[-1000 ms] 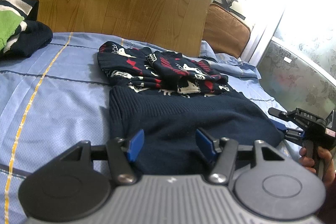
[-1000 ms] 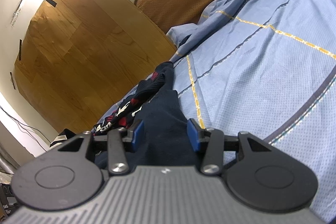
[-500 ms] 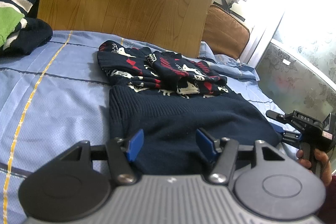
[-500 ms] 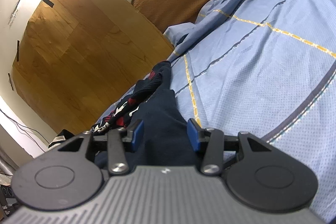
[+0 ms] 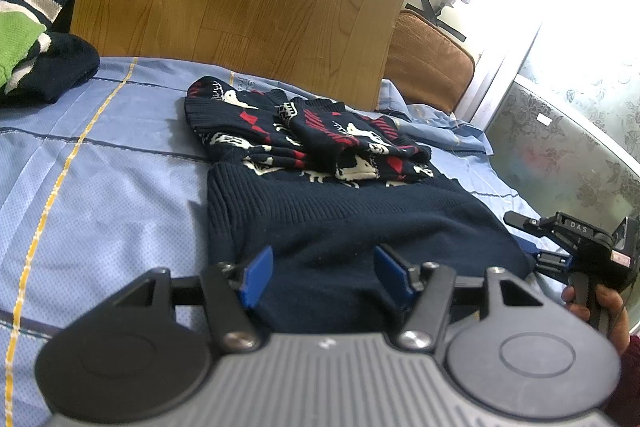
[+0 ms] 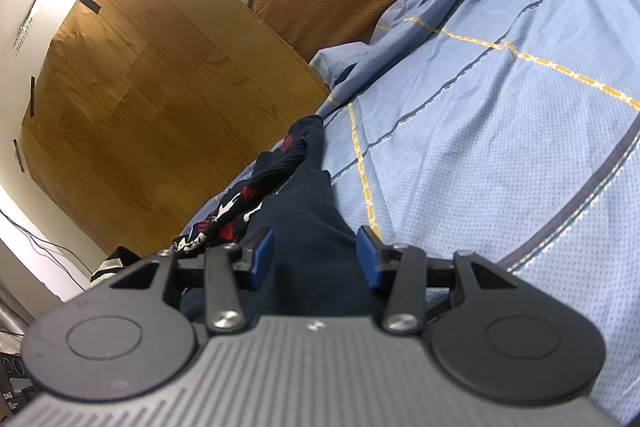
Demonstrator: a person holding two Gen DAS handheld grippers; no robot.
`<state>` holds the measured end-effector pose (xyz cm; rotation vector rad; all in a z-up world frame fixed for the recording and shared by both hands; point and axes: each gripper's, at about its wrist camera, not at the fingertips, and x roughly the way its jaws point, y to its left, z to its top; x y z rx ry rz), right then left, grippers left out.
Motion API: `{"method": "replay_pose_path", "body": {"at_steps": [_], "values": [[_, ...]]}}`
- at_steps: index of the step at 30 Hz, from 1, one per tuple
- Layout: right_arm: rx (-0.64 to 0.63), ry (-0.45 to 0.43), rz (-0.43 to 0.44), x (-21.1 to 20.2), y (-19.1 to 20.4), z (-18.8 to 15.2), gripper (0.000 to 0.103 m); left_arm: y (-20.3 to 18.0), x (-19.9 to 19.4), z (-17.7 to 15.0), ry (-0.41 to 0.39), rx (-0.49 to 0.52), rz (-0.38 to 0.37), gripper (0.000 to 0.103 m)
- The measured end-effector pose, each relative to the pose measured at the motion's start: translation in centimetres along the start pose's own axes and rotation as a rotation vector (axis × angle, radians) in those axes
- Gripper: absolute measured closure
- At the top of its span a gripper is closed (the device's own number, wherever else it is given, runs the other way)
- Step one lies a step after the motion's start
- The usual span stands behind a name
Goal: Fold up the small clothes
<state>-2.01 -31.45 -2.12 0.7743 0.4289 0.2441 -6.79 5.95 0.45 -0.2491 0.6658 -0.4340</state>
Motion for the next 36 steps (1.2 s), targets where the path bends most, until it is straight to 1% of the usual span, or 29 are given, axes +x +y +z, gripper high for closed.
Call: {"method": "replay_pose_path", "body": {"at_steps": [36], "values": [[-0.001, 0.0, -0.004, -0.01, 0.08, -0.09, 0.054, 0.03, -0.16, -0.02, -0.001, -0.011, -0.013, 0.043]]}}
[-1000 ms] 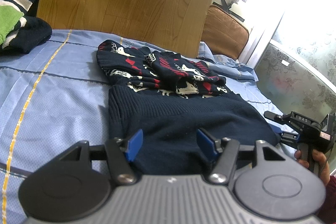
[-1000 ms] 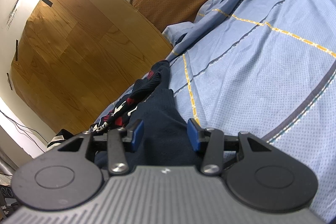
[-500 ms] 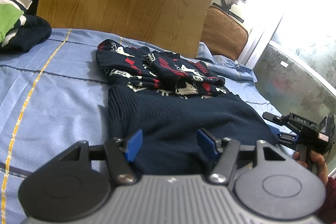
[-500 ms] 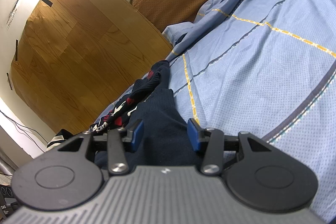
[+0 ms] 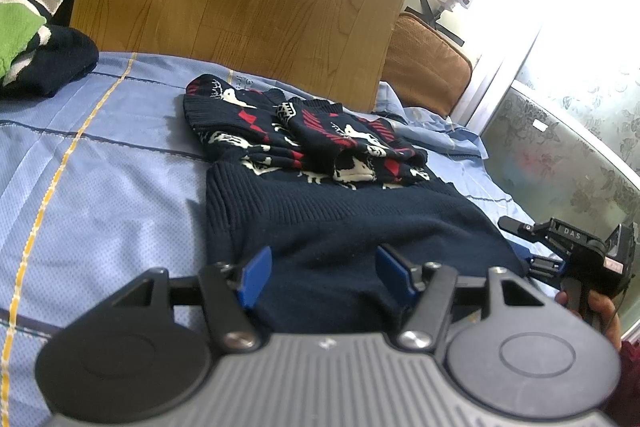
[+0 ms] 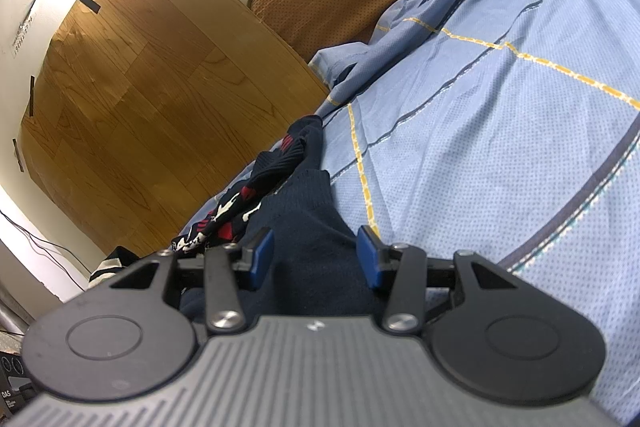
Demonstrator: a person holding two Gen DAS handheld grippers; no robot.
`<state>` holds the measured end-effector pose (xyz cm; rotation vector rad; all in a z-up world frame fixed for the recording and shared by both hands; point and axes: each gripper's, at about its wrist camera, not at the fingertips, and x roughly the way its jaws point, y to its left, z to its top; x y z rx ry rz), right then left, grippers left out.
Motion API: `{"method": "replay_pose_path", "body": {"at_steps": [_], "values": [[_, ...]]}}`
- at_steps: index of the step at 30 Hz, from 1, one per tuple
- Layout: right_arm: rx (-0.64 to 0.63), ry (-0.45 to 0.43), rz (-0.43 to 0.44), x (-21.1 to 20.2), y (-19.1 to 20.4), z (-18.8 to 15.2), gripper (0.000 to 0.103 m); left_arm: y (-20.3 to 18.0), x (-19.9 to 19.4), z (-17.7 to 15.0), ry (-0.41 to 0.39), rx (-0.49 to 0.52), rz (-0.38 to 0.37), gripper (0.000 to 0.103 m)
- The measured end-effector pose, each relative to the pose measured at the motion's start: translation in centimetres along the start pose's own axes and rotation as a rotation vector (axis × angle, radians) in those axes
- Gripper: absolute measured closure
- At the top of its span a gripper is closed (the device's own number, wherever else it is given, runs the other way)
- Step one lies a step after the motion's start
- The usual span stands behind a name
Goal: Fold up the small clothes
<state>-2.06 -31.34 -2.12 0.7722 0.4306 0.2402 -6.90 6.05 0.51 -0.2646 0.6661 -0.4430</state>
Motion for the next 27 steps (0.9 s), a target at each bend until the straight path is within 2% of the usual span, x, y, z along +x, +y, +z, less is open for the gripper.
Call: {"method": "replay_pose_path", "body": {"at_steps": [27], "values": [[0.0, 0.0, -0.001, 0.01, -0.02, -0.02, 0.054, -0.08, 0.05, -0.04, 0.0, -0.003, -0.004, 0.042]]}}
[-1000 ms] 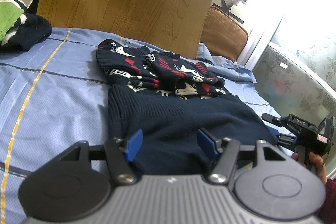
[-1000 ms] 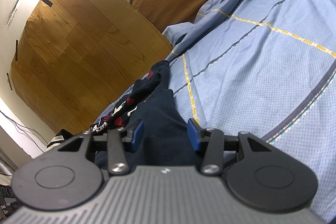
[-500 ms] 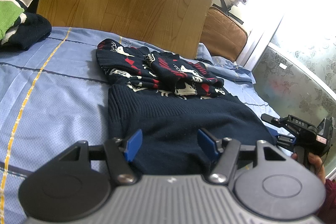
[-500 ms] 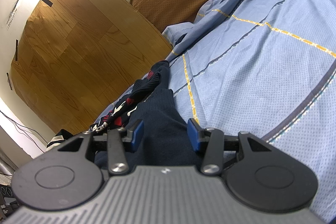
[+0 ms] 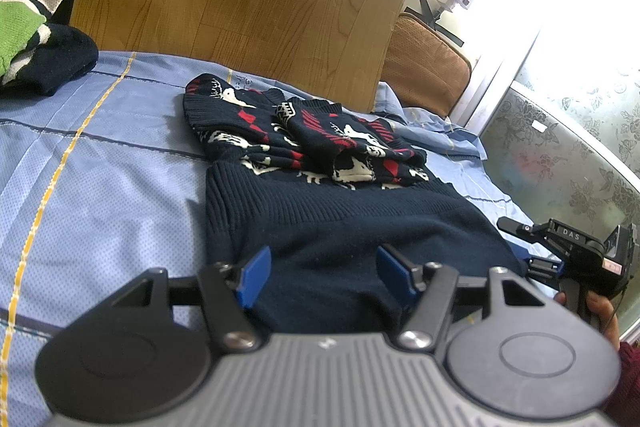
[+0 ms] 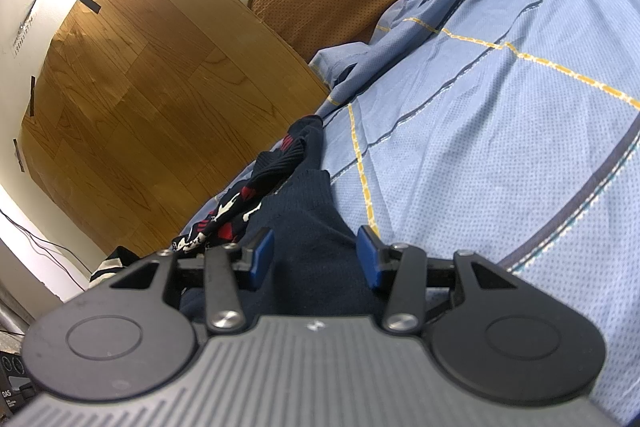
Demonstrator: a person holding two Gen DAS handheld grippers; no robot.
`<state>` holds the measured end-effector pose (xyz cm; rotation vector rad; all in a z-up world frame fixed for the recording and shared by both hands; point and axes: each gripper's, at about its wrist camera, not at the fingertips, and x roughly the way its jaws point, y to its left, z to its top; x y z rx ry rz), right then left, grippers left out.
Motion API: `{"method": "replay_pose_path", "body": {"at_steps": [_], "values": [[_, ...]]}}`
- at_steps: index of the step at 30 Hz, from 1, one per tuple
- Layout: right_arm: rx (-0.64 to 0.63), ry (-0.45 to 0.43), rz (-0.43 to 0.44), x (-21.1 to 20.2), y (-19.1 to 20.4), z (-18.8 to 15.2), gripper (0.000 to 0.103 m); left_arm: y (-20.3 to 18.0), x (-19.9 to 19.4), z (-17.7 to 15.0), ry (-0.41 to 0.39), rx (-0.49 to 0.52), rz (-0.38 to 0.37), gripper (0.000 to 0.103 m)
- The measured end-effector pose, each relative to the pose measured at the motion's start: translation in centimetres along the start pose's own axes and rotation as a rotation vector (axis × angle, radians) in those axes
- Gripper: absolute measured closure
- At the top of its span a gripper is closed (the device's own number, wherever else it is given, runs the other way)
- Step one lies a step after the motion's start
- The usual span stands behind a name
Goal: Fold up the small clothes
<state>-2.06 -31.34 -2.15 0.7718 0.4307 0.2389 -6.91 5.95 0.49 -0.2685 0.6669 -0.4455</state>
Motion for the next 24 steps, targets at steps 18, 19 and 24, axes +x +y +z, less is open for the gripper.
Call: {"method": "replay_pose_path", "body": {"at_steps": [18, 19, 24], "values": [[0.001, -0.001, 0.0, 0.0, 0.02, 0.02, 0.054, 0.07, 0.02, 0.02, 0.001, -0.002, -0.003, 0.042], [0.001, -0.001, 0.0, -0.01, -0.01, 0.02, 0.054, 0.08, 0.02, 0.03, 0.001, -0.002, -0.003, 0.042], [0.002, -0.001, 0.0, -0.04, -0.03, 0.03, 0.054, 0.17, 0.03, 0.03, 0.001, -0.003, -0.004, 0.041]]}}
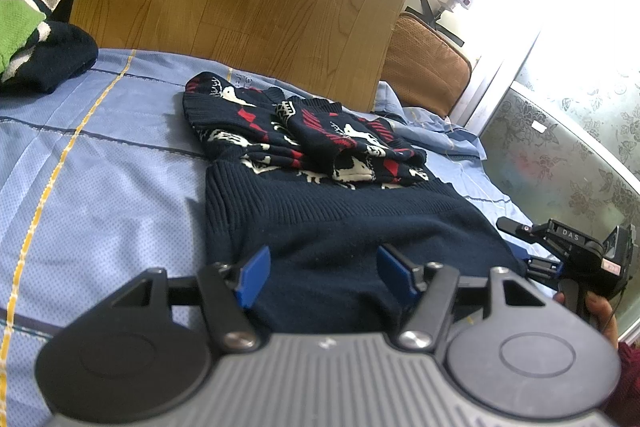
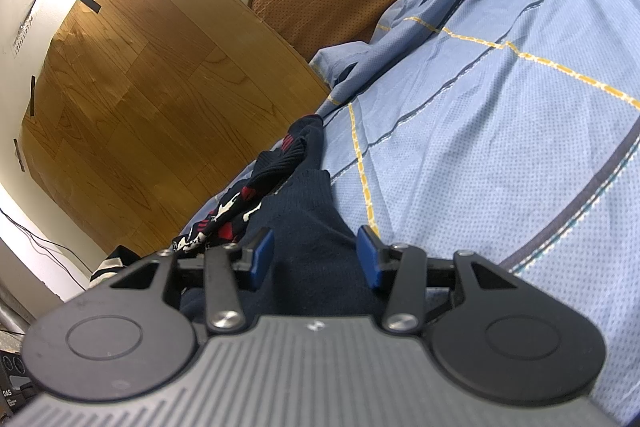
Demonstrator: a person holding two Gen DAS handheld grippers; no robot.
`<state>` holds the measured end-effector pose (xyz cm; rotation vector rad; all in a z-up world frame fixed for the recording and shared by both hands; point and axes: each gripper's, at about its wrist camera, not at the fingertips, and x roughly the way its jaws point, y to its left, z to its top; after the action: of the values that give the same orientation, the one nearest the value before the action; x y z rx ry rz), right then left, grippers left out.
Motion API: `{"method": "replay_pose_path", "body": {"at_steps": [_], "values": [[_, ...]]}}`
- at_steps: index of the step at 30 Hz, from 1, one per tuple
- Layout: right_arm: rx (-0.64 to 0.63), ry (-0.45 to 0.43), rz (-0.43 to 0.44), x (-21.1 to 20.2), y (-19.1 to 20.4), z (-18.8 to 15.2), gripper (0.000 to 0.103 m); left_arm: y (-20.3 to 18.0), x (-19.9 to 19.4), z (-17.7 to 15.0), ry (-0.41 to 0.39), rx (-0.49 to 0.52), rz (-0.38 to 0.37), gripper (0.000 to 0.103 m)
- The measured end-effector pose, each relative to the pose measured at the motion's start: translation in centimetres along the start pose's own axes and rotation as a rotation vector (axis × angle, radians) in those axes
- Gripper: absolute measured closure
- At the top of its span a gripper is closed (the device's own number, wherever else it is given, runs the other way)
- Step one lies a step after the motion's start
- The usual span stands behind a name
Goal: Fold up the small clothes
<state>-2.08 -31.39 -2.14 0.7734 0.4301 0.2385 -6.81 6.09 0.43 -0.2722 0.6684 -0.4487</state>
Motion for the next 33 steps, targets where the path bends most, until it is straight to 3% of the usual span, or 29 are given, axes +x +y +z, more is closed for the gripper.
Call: {"method": "replay_pose_path", "body": {"at_steps": [33], "values": [[0.003, -0.002, 0.002, -0.01, 0.09, -0.06, 0.054, -0.05, 0.01, 0.0, 0.0, -0.007, -0.008, 0.041]]}}
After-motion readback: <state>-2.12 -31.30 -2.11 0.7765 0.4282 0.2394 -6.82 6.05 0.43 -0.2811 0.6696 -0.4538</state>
